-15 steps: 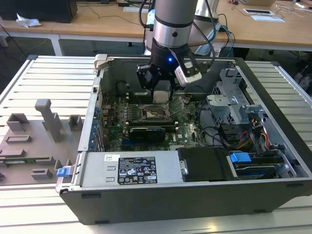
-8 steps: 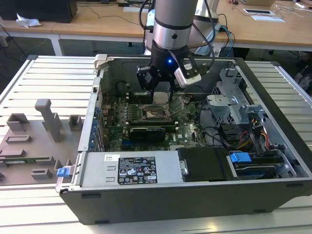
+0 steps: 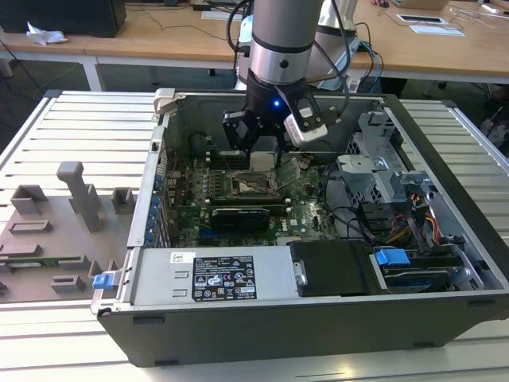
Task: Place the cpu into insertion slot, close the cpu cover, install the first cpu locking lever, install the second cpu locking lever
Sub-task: 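Place the cpu into insertion slot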
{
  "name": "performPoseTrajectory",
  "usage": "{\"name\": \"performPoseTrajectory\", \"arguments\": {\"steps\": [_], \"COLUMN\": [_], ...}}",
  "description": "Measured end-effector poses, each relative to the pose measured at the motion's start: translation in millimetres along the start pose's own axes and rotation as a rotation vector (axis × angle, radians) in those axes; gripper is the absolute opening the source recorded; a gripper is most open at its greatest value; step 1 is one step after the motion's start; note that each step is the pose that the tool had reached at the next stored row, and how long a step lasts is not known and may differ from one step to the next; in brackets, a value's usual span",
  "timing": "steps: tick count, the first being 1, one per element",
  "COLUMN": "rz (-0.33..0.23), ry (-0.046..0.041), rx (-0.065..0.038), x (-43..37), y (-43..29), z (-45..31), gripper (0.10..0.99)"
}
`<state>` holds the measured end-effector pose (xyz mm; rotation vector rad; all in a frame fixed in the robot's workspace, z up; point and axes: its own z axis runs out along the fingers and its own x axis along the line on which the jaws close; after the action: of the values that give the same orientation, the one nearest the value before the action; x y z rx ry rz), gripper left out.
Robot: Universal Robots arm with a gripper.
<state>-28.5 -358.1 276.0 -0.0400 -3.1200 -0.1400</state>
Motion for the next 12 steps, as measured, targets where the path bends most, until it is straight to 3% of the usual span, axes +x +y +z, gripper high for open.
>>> {"name": "performPoseTrajectory", "arguments": {"steps": [12], "rz": [0.000], "ry": [0.0000], "rx": [0.000], "x": [-0.1], "y": [-0.6], "z": [6.2], "gripper": [0.545]}}
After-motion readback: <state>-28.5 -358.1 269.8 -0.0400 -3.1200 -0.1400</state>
